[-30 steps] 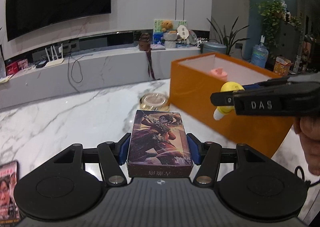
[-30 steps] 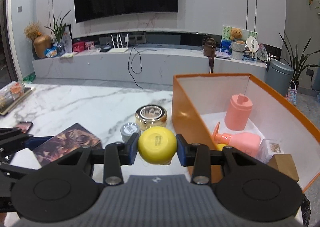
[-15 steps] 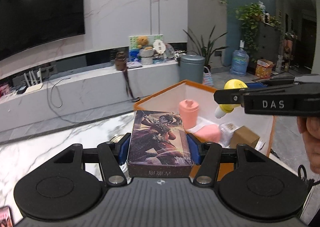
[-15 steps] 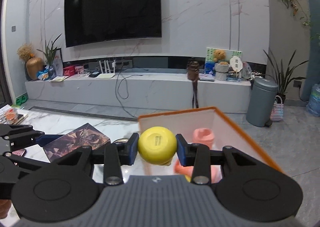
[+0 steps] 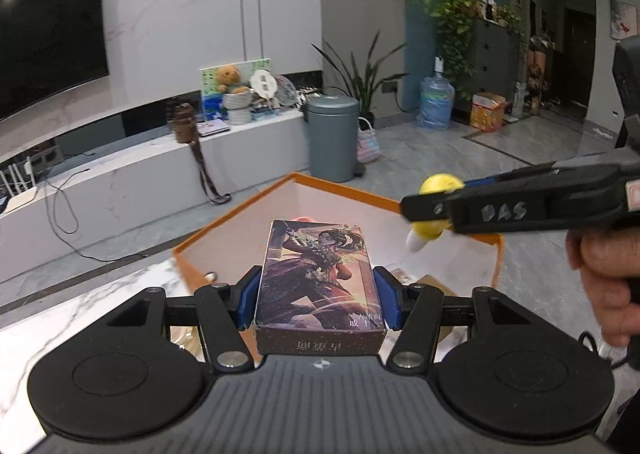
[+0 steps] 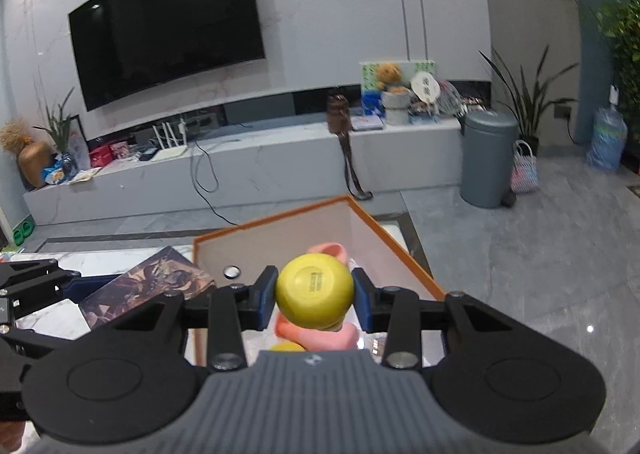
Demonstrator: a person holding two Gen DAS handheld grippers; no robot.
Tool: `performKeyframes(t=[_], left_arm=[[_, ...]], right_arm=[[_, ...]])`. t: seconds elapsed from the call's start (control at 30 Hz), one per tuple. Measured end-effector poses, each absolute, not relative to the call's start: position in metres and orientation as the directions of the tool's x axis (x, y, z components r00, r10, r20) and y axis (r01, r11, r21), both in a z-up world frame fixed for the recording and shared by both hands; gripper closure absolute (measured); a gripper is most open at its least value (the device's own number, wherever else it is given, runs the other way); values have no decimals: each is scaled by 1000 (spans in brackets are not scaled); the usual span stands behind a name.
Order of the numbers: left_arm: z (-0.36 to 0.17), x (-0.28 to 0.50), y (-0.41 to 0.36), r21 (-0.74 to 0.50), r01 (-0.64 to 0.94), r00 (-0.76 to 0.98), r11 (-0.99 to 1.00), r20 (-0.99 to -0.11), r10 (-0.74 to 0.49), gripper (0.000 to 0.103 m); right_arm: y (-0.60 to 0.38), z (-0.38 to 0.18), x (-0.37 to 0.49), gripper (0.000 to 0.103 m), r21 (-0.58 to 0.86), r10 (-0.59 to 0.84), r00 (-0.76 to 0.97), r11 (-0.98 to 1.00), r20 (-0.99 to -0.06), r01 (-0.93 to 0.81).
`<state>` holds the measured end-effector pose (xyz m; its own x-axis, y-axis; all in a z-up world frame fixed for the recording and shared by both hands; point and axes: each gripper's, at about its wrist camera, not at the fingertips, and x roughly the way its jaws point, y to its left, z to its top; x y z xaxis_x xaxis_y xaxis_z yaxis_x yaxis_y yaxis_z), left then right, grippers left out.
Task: Organize rigid objects
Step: 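Carry the card box and yellow bottle into the orange box and release both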
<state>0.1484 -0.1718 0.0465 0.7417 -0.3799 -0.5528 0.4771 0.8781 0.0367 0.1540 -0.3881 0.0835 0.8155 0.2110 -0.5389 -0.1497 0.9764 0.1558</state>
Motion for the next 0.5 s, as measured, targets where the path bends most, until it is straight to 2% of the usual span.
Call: performKeyframes(t=[0.5], left_arm=[[6, 189, -239, 19, 470, 664, 882, -667, -339, 36]], right_arm=[[-426, 52, 187, 64, 189, 136, 747, 982, -651, -14]])
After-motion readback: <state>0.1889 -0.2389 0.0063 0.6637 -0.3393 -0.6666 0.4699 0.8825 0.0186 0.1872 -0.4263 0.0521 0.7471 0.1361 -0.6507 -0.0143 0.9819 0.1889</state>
